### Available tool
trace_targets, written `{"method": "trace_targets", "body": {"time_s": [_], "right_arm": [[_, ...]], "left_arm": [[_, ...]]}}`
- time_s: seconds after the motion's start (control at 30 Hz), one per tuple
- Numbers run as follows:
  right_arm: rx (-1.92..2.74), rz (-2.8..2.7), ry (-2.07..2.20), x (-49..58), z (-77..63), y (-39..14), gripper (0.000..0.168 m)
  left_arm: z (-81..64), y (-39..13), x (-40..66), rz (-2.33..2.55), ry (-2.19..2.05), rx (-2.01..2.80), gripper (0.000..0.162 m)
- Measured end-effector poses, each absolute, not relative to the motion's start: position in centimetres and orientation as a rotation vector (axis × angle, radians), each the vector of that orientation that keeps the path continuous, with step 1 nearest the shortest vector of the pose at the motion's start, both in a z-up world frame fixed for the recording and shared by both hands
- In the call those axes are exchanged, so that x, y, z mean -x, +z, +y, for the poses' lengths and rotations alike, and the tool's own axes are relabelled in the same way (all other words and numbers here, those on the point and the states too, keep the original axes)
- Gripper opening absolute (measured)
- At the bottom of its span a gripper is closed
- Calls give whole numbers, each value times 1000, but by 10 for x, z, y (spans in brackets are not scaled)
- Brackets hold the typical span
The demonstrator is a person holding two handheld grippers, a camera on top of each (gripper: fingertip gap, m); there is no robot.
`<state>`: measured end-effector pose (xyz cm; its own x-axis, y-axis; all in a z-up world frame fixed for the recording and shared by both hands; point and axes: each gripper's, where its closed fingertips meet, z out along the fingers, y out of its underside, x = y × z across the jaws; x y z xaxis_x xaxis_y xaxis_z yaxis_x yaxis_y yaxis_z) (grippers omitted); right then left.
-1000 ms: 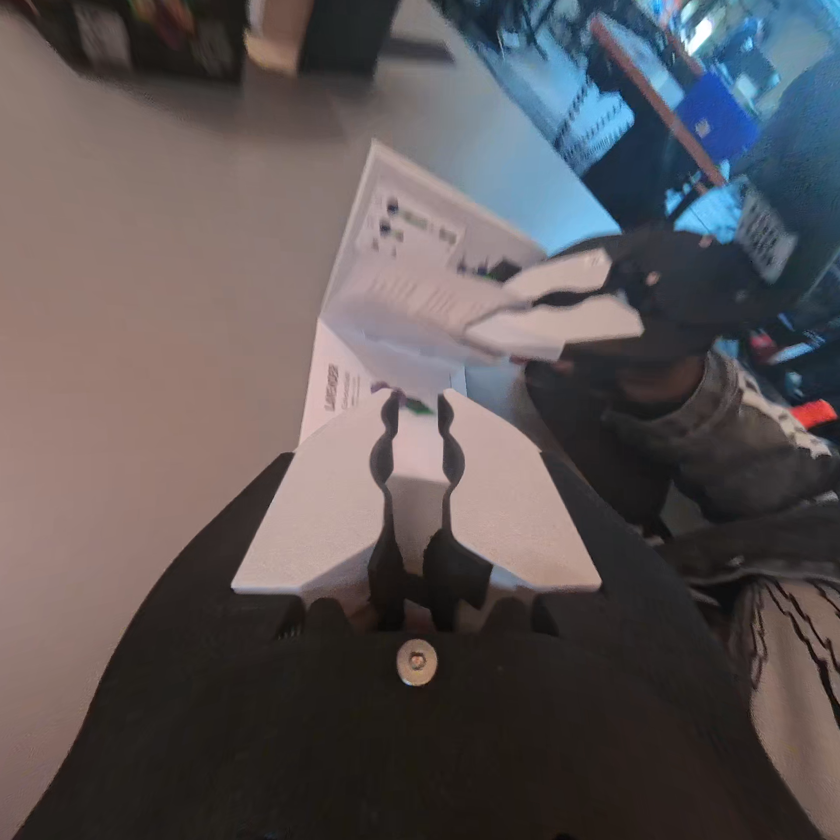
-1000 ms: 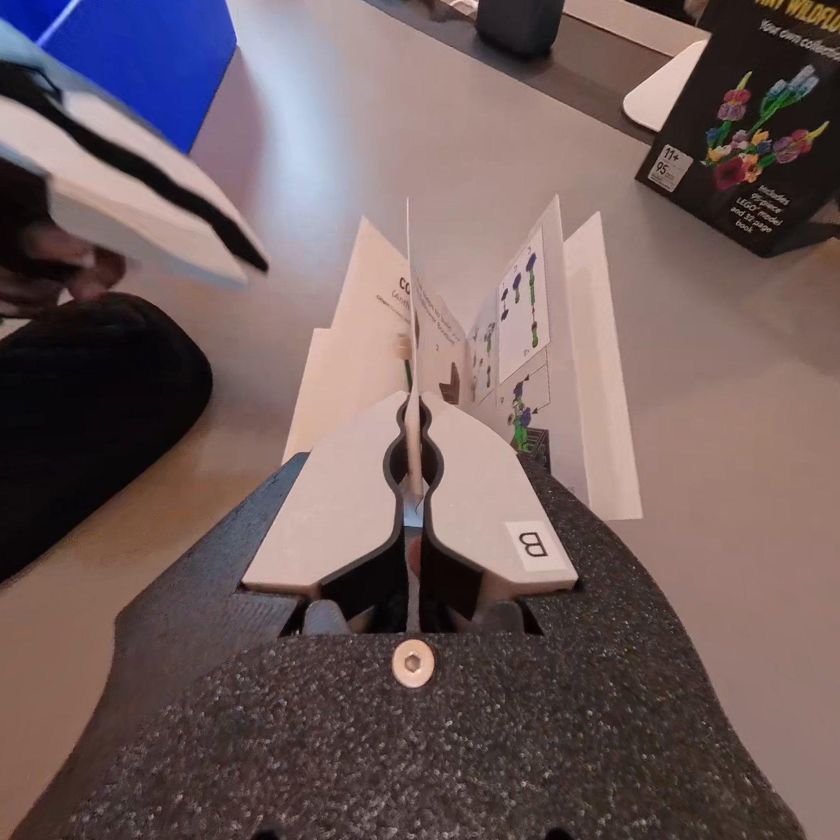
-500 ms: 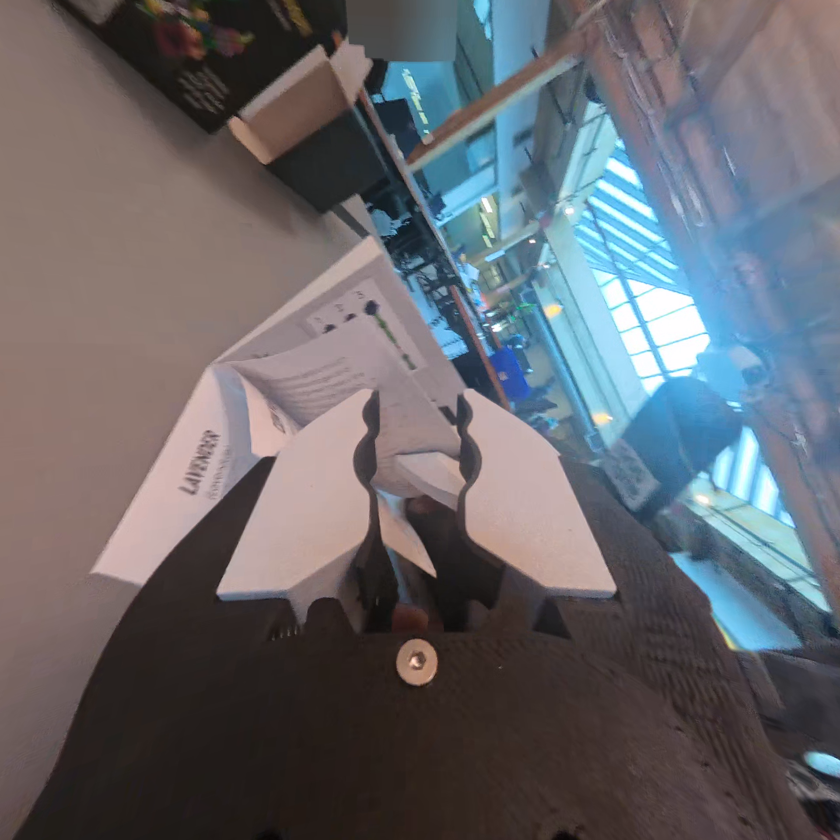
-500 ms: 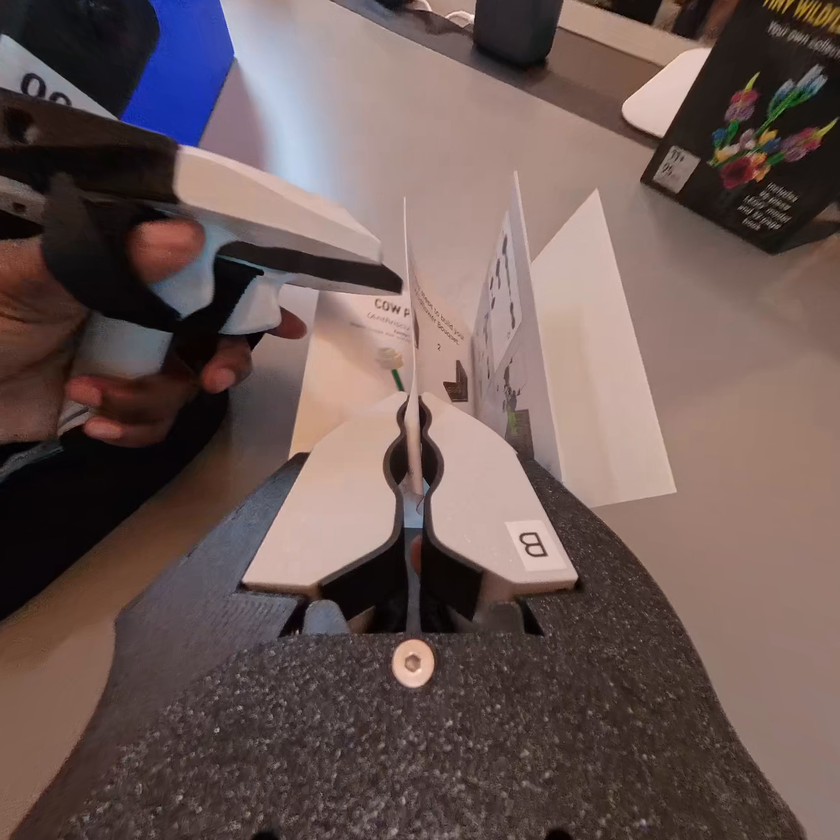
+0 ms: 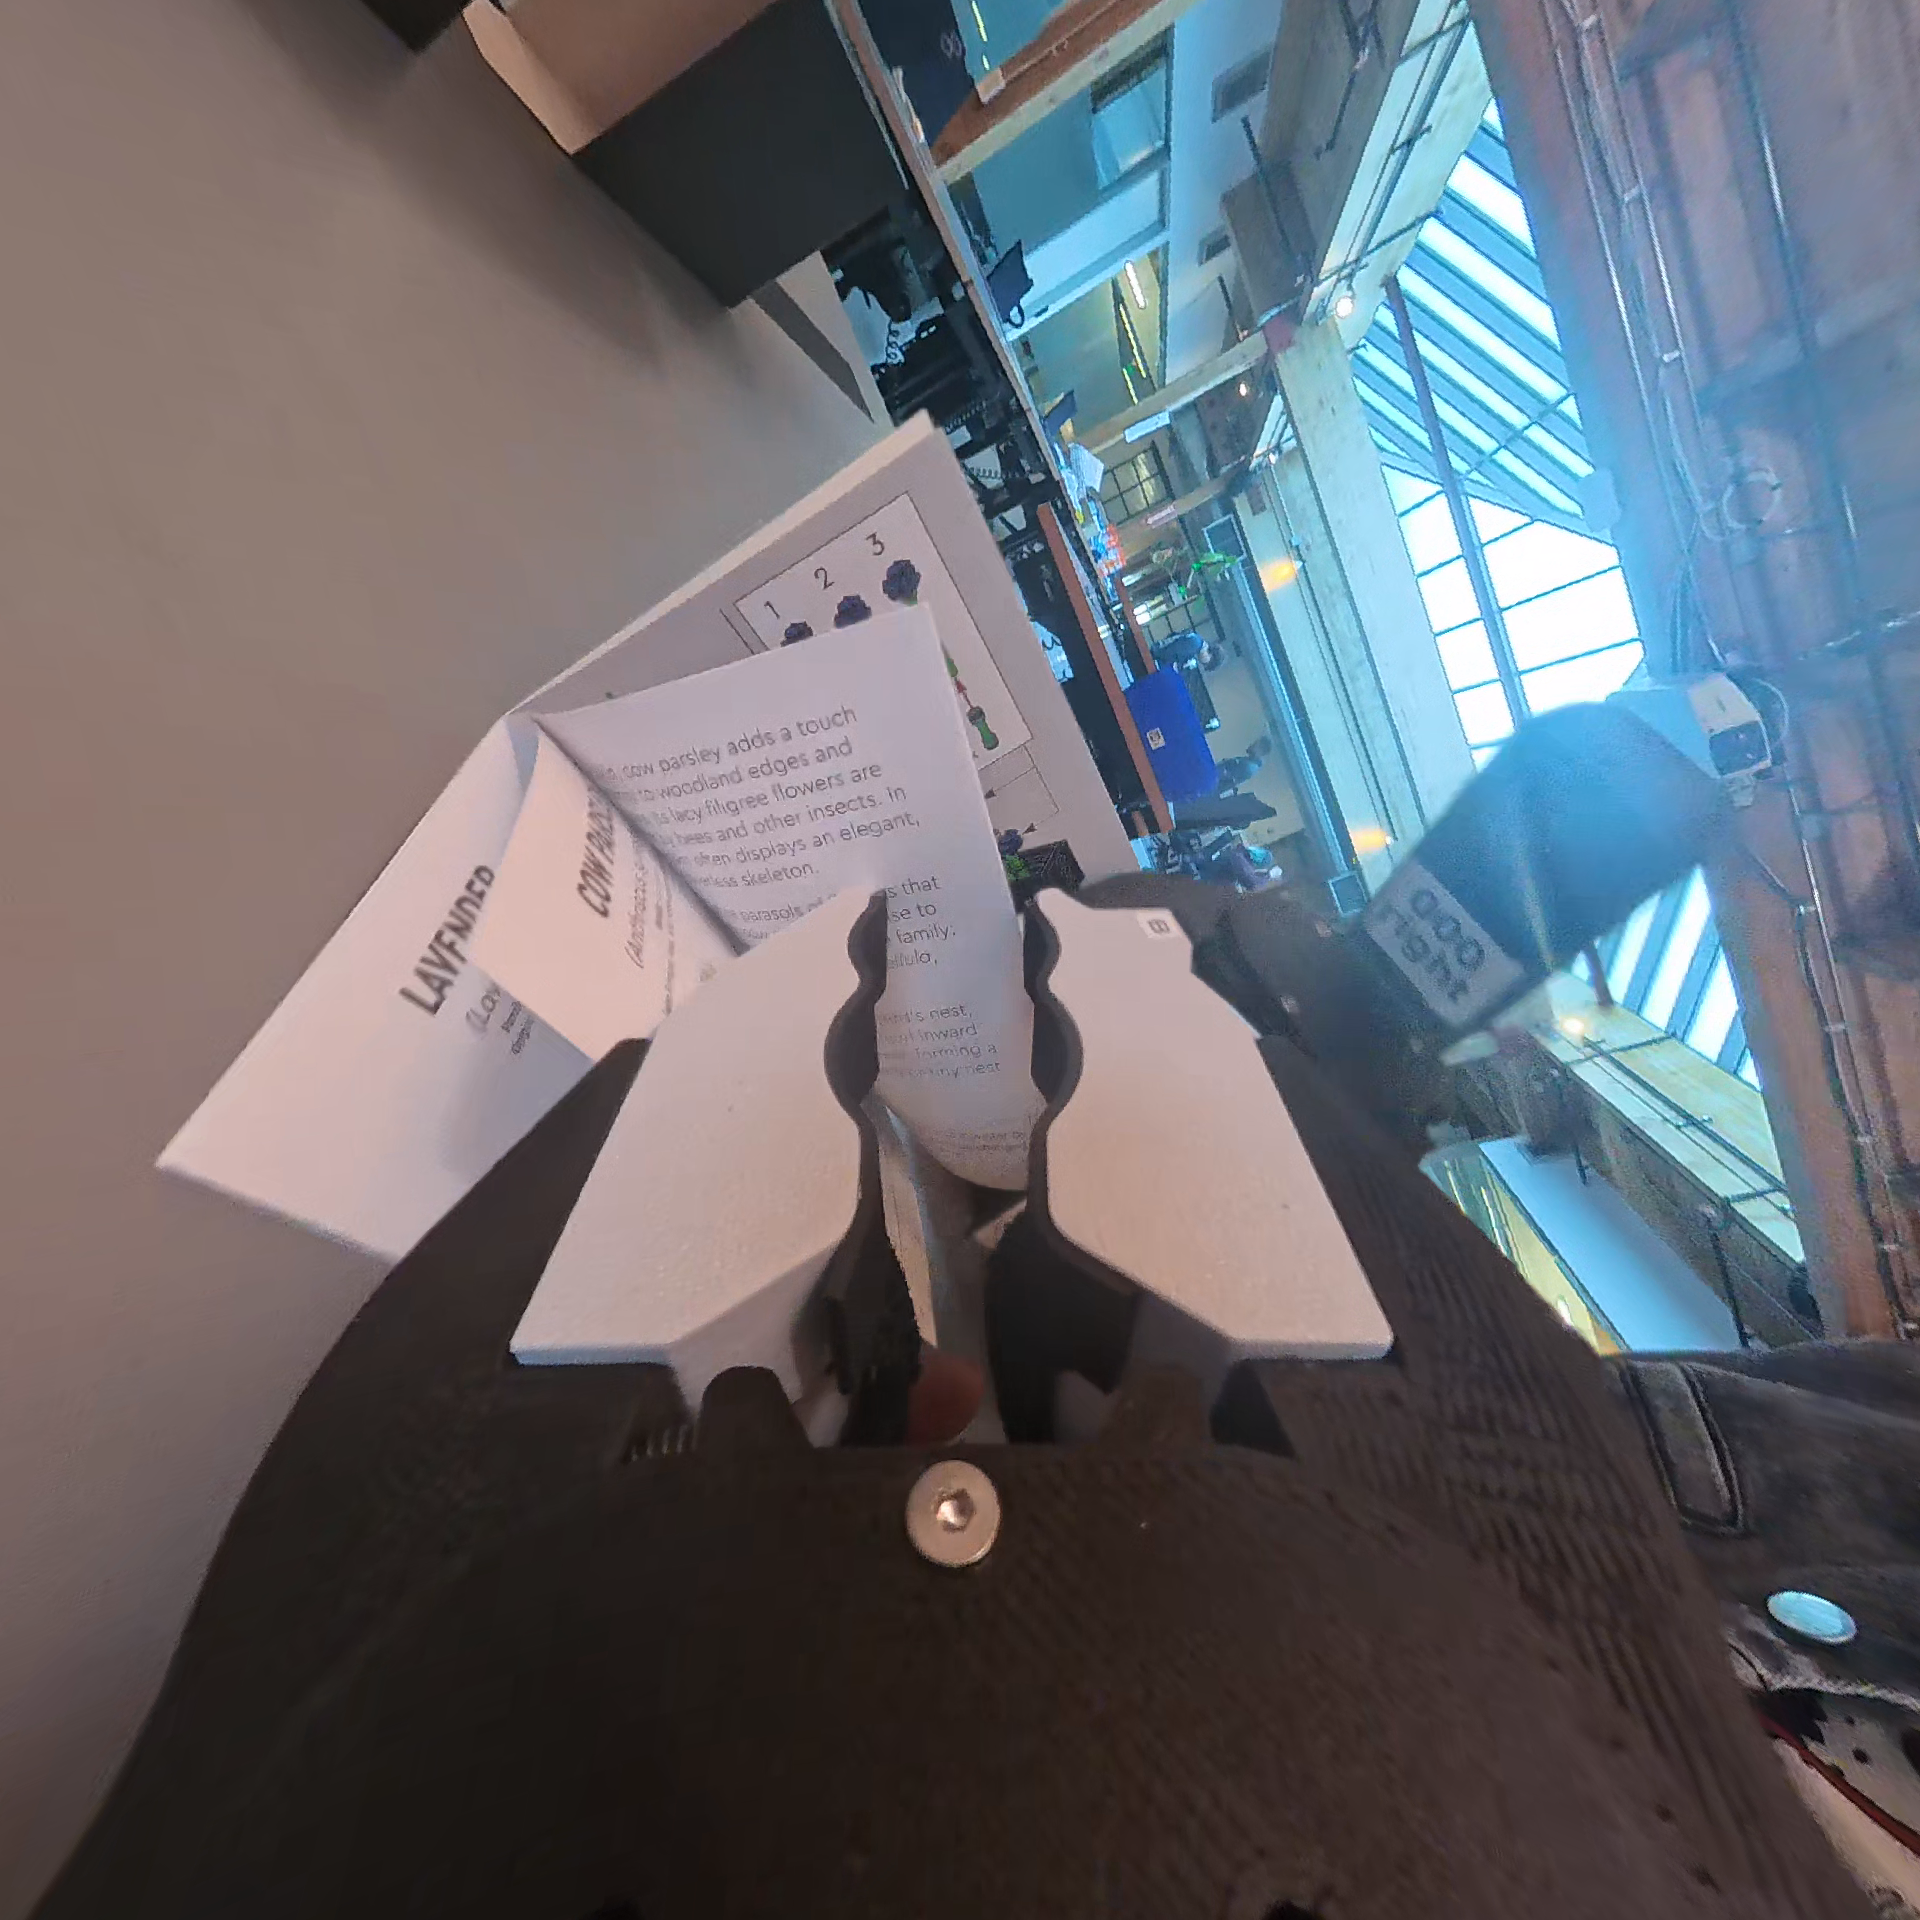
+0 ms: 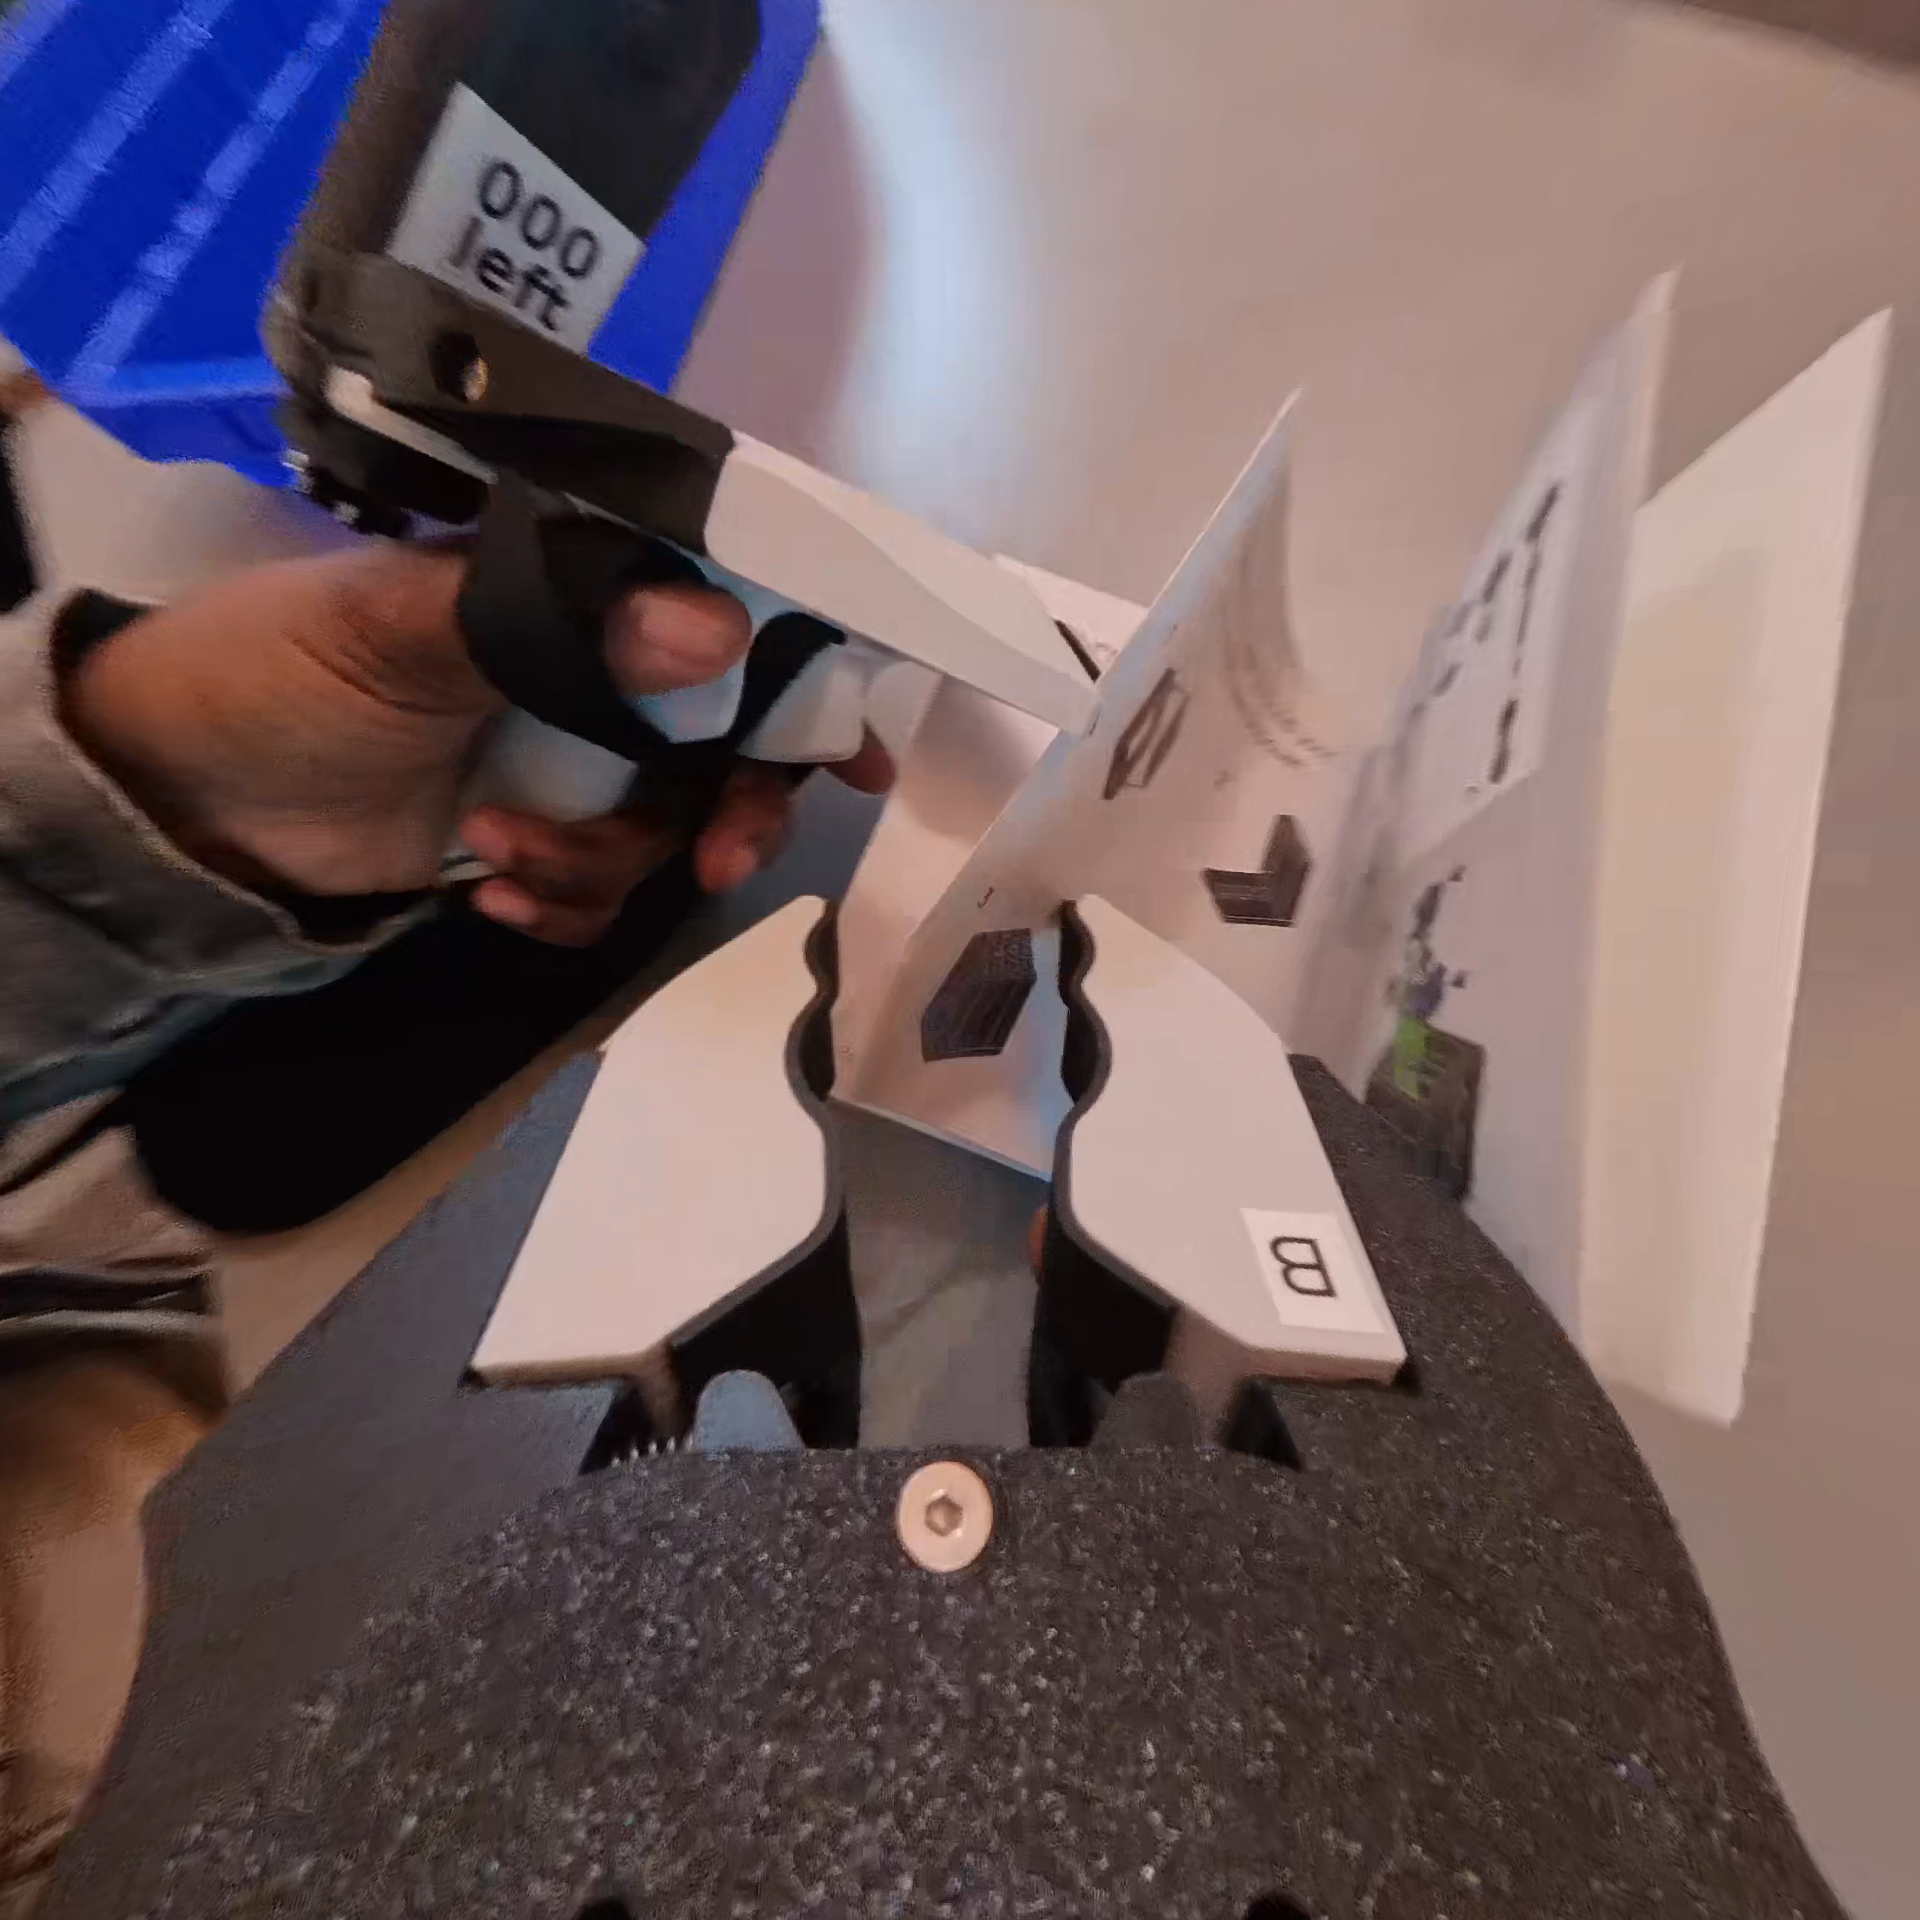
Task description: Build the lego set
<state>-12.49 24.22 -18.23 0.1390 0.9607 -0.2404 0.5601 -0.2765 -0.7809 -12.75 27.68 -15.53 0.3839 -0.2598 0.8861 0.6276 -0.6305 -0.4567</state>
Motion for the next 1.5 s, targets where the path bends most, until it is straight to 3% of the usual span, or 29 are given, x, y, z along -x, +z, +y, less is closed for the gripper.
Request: {"method": "trace_targets", "body": {"time_s": [0.27,0.47,1.2,1.37,1.5], "right_arm": [[1999,-1412,1485,118,247,-172,31],[2039,-1353,1844,114,244,-164,36],[2080,-1286,2035,116,251,-166,18],[2067,-1298,2050,116,248,-163,35],[2087,-1309,1985,117,249,-167,28]], "left_arm": [[273,-156,123,-283,-1395,1835,23],[271,-155,119,-251,-1407,1837,23],[269,-153,117,-238,-1445,1827,21],[270,-155,117,-234,-1428,1842,21],[270,-155,116,-233,-1423,1845,21]]}}
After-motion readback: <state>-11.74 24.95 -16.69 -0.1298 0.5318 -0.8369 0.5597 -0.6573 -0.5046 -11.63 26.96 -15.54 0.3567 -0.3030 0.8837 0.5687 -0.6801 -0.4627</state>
